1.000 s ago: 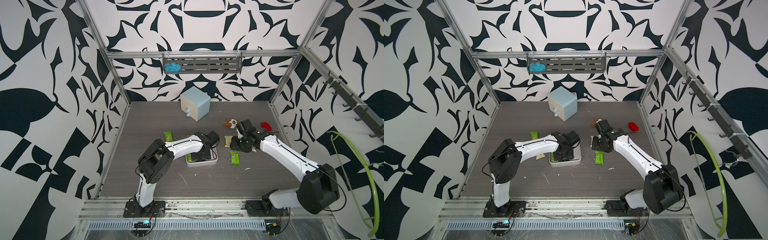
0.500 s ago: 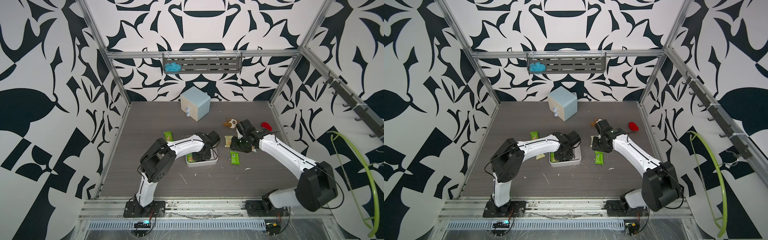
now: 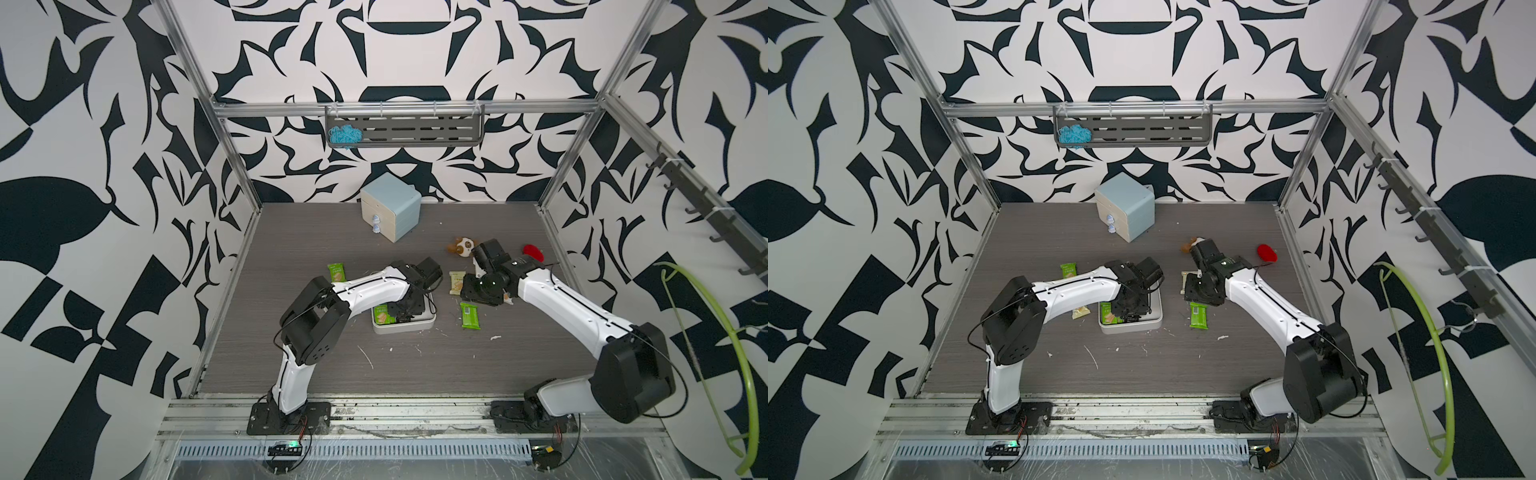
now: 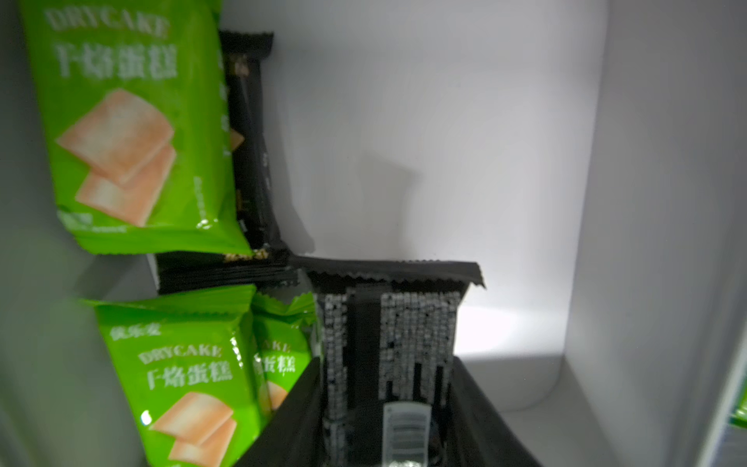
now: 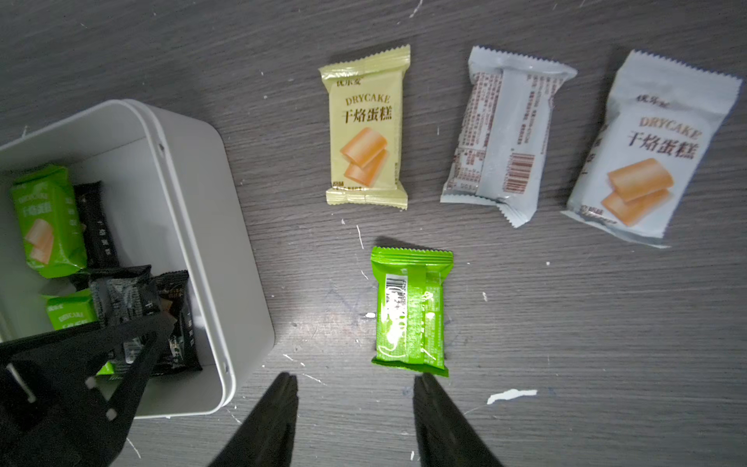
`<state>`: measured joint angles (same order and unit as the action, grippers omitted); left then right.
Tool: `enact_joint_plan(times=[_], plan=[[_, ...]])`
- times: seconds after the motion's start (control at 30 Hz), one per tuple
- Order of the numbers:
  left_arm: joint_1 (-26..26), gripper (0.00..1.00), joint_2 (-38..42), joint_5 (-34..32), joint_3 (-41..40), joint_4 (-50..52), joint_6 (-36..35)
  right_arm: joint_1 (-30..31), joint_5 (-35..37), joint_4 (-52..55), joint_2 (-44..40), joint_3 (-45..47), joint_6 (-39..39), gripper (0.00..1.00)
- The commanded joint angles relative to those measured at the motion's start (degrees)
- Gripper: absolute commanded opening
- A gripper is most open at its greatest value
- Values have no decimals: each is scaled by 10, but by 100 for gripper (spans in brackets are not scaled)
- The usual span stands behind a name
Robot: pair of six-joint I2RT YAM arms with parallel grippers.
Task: Take the cookies out of the storage box
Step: Pick up the cookie from the storage box.
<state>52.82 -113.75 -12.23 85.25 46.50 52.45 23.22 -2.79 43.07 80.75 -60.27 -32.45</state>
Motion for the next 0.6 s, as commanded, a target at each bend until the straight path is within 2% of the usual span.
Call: enact_joint_plan(times=[0.0, 0.3, 0.57], plan=[[-5, 48, 20, -3, 16, 13, -11, -3, -1, 5, 6, -23, -7, 52], [-57, 48, 77, -6, -8, 7, -23, 0, -10, 0, 27, -43, -15, 52], [-136, 48, 170, -11, -90, 8, -49, 22, -6, -22, 62, -74, -46, 52]])
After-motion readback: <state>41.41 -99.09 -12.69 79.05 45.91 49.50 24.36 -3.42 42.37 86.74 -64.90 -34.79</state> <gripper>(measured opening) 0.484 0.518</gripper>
